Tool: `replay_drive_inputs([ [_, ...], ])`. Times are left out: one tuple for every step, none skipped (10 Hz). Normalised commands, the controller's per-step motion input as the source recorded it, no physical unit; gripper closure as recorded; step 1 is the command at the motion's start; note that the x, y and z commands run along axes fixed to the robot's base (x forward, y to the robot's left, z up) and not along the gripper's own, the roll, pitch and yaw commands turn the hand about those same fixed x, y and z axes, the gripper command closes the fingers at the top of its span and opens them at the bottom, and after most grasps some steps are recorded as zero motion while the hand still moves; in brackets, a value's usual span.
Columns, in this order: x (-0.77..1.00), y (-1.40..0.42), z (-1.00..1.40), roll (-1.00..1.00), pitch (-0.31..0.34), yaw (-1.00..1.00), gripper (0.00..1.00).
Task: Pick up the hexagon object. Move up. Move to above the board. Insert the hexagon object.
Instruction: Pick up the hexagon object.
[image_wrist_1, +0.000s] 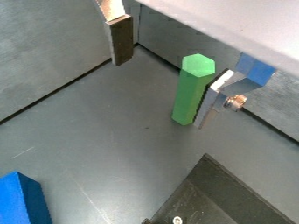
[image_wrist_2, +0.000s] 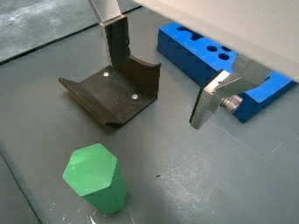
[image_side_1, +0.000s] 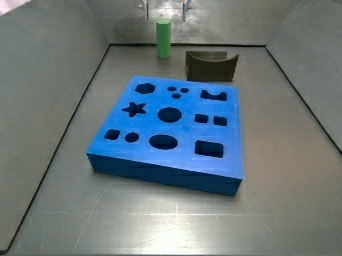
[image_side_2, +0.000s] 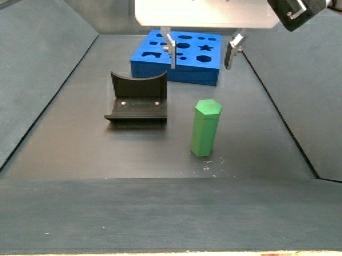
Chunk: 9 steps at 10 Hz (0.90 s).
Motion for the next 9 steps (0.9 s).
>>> replay_drive_inputs([
  [0.13, 0.0, 0.0, 0.0, 0.0, 0.0, 0.0],
  [0.12, 0.74, 0.51, -0.14, 0.0, 0.12, 0.0],
  [0.03, 0.9, 0.56, -0.05, 0.074, 0.19, 0.0],
  [0.09, 0.77, 0.34, -0.15, 0.0, 0.12, 0.0],
  [0.0, 0.0, -0.17, 0.0, -0.009, 0.0, 0.0],
  [-0.09, 0.37, -1.0, -0.02, 0.017, 0.0, 0.0],
  [0.0, 0.12, -0.73, -0.15, 0.0, 0.05, 0.0],
  [0.0, -0.03, -0.03, 0.0, 0.0, 0.0, 0.0],
  [0.07, 0.0, -1.0, 0.0, -0.011, 0.01, 0.0],
])
